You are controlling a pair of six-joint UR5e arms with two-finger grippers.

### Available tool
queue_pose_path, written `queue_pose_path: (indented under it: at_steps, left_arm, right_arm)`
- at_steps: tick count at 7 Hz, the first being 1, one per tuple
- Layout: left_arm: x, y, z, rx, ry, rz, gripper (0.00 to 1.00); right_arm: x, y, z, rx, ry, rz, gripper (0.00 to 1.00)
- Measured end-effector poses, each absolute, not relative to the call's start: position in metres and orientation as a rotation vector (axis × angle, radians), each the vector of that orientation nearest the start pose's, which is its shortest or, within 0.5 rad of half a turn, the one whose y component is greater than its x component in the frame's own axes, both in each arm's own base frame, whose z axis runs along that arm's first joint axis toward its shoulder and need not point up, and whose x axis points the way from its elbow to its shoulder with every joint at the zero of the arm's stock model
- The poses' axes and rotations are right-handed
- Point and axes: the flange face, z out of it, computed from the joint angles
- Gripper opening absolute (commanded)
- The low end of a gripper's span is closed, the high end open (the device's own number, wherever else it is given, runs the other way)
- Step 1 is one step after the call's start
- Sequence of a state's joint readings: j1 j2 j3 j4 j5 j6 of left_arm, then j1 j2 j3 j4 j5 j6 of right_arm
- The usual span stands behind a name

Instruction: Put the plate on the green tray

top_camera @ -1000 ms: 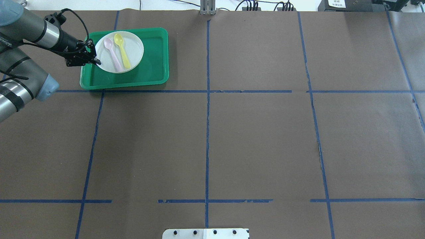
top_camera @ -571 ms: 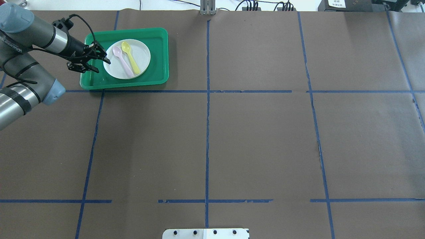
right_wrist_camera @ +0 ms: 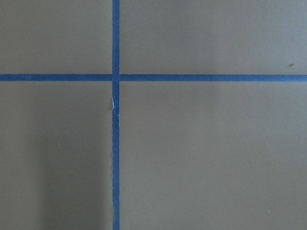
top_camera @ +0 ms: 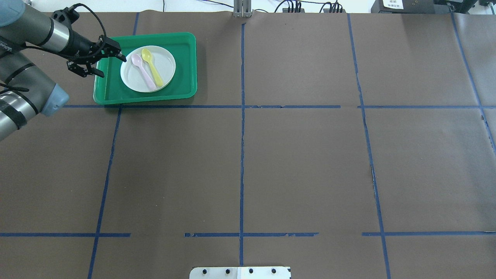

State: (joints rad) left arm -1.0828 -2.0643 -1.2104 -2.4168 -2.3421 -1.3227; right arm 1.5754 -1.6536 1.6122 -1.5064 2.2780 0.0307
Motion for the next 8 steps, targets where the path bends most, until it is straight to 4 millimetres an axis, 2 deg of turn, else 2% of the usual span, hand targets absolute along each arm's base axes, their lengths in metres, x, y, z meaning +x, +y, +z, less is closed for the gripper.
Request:
queue_pose_path:
  at_steps: [2,3,5,6,7,8]
  left_arm:
    - [0.216,-0.626,0.432,0.15,1.156,-0.262,1.0]
    - [0.196,-0.614,0.438,0.216,1.134,-0.192,1.0]
    - [0.151,-0.606,0.451,0.327,1.0,-0.05,1.0]
    - [0.125,-0.6,0.462,0.361,0.9,0.031,1.0]
    - [0.104,-0.592,0.481,0.366,0.824,0.12,1.0]
    - [0.078,-0.584,0.511,0.358,0.77,0.183,1.0]
  right_arm:
    - [0.071,-0.458,0.676,0.013,-0.707,0.026,1.0]
    - [0.071,-0.458,0.676,0.013,-0.707,0.026,1.0]
    - [0.071,-0.458,0.676,0.013,-0.707,0.026,1.0]
    - [0.071,-0.458,0.676,0.013,-0.707,0.026,1.0]
    - [0.071,-0.458,0.676,0.013,-0.707,0.026,1.0]
    - [0.071,-0.458,0.676,0.013,-0.707,0.025,1.0]
